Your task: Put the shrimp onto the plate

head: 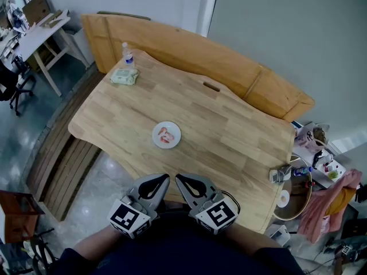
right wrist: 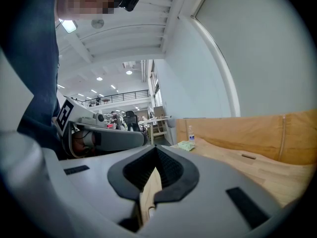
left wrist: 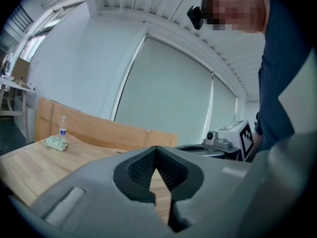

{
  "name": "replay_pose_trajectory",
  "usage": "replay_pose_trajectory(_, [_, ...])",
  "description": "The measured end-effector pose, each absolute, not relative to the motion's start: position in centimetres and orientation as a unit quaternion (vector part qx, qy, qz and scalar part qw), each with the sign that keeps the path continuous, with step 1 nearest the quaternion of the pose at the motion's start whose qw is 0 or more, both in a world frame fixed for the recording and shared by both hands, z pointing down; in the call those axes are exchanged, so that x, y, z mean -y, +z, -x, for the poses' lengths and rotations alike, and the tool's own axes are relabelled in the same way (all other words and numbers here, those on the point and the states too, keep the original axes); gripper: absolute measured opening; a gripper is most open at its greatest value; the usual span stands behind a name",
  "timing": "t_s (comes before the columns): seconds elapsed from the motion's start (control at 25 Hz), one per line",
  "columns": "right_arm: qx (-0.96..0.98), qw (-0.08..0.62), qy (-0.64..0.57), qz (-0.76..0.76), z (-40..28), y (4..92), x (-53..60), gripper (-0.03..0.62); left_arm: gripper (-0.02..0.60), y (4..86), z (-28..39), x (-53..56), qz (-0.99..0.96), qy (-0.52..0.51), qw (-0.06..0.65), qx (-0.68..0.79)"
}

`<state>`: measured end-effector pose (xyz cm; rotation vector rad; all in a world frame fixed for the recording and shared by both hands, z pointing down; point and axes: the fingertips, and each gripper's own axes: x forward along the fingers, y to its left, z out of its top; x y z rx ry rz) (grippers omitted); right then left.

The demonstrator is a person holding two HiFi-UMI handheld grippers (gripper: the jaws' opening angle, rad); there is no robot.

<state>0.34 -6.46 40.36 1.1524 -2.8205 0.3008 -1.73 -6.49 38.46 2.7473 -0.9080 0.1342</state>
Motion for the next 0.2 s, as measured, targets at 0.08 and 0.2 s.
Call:
replay_pose_trajectory(0.08, [0.920, 0.039, 0.100, -0.378, -0.27, 40.26, 6.41, 0.009, 0.005, 38.45, 1.82, 6.42, -0.941, 0.046, 0.124, 0.312])
replay_pose_trajectory(0.2, [0.919, 0.040, 0.104, -0.379, -0.16, 40.29, 6.29, 0.009, 0.005, 38.39, 1.94, 6.31, -0.941, 0.045, 0.123, 0.312])
